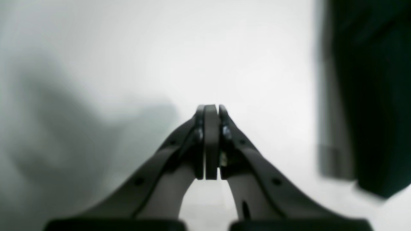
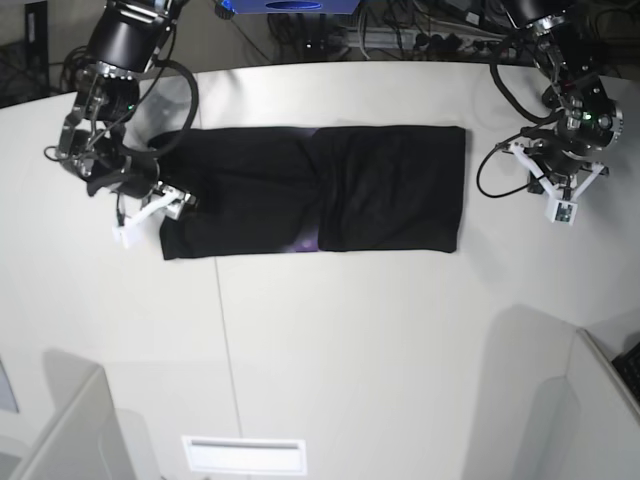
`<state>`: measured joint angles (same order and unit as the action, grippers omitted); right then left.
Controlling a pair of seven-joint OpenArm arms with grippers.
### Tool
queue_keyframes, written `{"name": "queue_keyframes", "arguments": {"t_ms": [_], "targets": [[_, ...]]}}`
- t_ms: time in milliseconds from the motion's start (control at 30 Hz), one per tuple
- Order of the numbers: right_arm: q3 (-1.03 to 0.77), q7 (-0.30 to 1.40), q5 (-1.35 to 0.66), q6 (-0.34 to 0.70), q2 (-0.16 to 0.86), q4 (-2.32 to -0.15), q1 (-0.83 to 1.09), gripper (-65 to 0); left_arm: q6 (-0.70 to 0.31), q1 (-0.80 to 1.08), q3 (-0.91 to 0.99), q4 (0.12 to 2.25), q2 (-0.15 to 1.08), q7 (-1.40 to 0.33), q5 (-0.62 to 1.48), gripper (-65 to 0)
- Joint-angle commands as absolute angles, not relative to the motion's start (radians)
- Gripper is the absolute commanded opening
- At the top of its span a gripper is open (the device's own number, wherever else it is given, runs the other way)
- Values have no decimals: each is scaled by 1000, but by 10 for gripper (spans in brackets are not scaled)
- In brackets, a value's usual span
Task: Fold the T-shirt properly
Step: 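Release the strip and move both grippers to the folded bundle's ends, then grasp the bundle end with the right gripper and fold it over toward the left gripper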
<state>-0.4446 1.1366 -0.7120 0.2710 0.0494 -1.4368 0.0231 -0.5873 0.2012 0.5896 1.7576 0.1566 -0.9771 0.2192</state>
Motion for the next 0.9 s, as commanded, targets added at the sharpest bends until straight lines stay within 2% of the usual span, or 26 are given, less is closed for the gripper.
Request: {"name": "queue_keyframes", "arguments": {"t_ms": [0,200,533,600,733,867], "targets": [[-441,1190,-659,262,53,-1429,35,-231,-570,194,581,1751,166,-963,231,-650],[-438,1196,-659,262,50,-1429,48,-233,-553,157,529,1662,165,-961,231,-650],[-358,1184,-656,257,53,-1428,54,-239,-553,143,527,1655,165,-961,231,-650],[-358,1182,-654,257,61,-1428,53,-291,-553,147,527,1653,166,-961,231,-650],[-357,1164,-654,257,77,-1425,53,-452,-553,137,527,1598,163,-961,231,-650],[-357,1153,-653,257,84,-1386,36,-650,-553,127,527,1570,139,-954,232,-650]]}}
